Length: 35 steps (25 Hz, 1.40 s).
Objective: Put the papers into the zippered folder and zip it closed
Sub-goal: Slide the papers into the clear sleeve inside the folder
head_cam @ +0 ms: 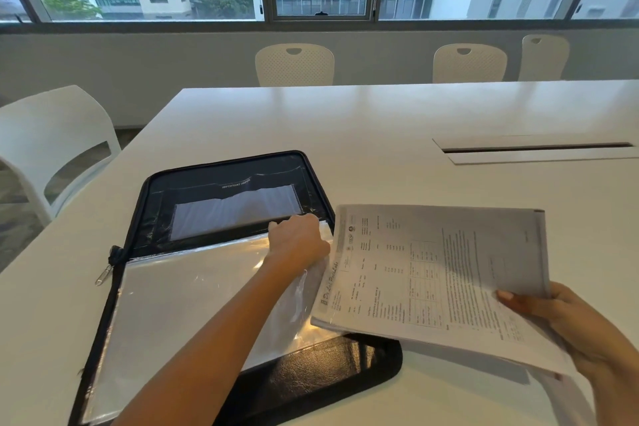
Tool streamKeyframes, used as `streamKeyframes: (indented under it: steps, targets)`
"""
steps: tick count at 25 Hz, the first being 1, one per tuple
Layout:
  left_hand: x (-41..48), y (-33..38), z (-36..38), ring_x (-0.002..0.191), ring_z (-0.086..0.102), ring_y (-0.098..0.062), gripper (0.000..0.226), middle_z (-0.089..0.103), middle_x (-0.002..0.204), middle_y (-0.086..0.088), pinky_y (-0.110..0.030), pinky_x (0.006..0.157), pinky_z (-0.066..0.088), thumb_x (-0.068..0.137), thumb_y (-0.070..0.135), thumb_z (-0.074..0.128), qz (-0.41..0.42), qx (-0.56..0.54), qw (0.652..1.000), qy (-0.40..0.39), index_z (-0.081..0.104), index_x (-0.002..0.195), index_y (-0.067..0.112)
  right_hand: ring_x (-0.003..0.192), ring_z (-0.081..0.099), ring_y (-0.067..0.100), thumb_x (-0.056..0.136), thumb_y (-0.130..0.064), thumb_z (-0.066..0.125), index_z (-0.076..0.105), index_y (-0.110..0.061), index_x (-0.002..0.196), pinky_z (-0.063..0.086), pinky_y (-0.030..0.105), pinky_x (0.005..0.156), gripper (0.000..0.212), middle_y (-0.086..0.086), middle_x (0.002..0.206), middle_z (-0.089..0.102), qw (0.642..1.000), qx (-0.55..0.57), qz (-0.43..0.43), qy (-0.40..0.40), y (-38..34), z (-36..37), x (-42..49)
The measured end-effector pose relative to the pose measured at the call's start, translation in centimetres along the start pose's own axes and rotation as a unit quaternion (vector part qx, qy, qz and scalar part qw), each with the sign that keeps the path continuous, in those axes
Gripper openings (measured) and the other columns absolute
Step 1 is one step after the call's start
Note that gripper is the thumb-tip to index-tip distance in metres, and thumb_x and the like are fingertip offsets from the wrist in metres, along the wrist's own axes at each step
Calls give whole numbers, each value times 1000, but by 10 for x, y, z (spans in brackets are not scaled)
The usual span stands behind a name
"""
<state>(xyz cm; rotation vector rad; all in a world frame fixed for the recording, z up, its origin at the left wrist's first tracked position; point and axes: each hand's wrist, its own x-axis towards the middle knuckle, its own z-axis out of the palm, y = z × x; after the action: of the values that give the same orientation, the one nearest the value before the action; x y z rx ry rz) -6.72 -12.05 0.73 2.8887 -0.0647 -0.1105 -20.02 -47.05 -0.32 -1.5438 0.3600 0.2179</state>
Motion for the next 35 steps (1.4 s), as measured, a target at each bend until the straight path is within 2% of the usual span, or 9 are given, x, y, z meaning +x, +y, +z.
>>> streamKeyframes:
  steps: [3, 7, 11, 18, 21, 26, 29, 32, 35]
  targets:
    - [7, -8, -3, 69, 59, -11, 12, 61, 71, 6, -44, 89, 51, 85, 34, 64, -4, -37, 999, -4, 61, 84, 22, 63, 71, 39, 70, -7, 71, 76, -2, 87, 56, 34, 46, 19, 30, 90, 72, 1000, 8, 10, -25, 2, -6, 10]
    - [13, -12, -7, 63, 59, -8, 13, 65, 67, 7, -35, 76, 54, 85, 32, 63, -3, -70, 997, 17, 67, 84, 19, 74, 71, 42, 76, -5, 68, 71, 3, 101, 60, 38, 54, 26, 33, 99, 69, 997, -4, 30, -73, -8, -13, 33]
    - [17, -13, -12, 52, 56, -7, 19, 67, 61, 7, -23, 55, 45, 86, 29, 61, -12, -93, 995, 37, 71, 76, 18, 75, 71, 40, 77, -3, 67, 67, 4, 109, 59, 37, 54, 32, 31, 99, 70, 991, -56, 40, -115, -32, -18, 60]
    - [25, -13, -21, 46, 49, -5, 24, 59, 54, 11, -22, 49, 38, 90, 26, 58, -18, -112, 992, 60, 66, 69, 17, 88, 69, 45, 76, -7, 75, 65, -5, 117, 61, 42, 62, 42, 32, 112, 66, 976, -101, 55, -187, -59, -20, 91]
    - [27, -9, -28, 51, 49, -11, 24, 55, 56, 4, -25, 56, 46, 90, 25, 57, -10, -104, 991, 81, 61, 68, 16, 89, 68, 45, 73, -10, 77, 64, -3, 118, 61, 44, 64, 48, 34, 113, 64, 969, -111, 68, -210, -63, -17, 103]
    - [22, -9, -32, 59, 58, -10, 18, 68, 69, 4, -46, 91, 51, 90, 27, 57, 15, -100, 994, 50, 66, 78, 18, 92, 67, 46, 83, -5, 69, 62, 1, 120, 61, 48, 69, 38, 35, 117, 62, 964, -92, 82, -236, -62, -15, 123]
    - [4, -8, -31, 58, 58, -7, 26, 72, 80, 7, -46, 92, 51, 94, 37, 54, 48, -88, 995, 10, 67, 83, 18, 89, 68, 45, 85, -2, 65, 62, 2, 120, 61, 46, 68, 36, 33, 115, 64, 966, -101, 73, -225, -61, -14, 130]
    - [-29, -7, -27, 74, 62, -4, 48, 71, 100, 10, -38, 90, 50, 85, 68, 47, 110, -42, 993, -25, 66, 98, 26, 88, 67, 44, 85, -4, 63, 63, 1, 119, 61, 44, 67, 34, 32, 115, 65, 971, -104, 63, -206, -58, -14, 132]
    - [-78, -10, -8, 117, 52, -16, 94, 54, 136, 6, -43, 105, 32, 68, 91, 29, 193, 34, 980, -46, 49, 132, 26, 83, 69, 42, 84, -6, 63, 64, 1, 116, 61, 40, 62, 33, 30, 110, 67, 974, -115, 51, -187, -56, -15, 128]
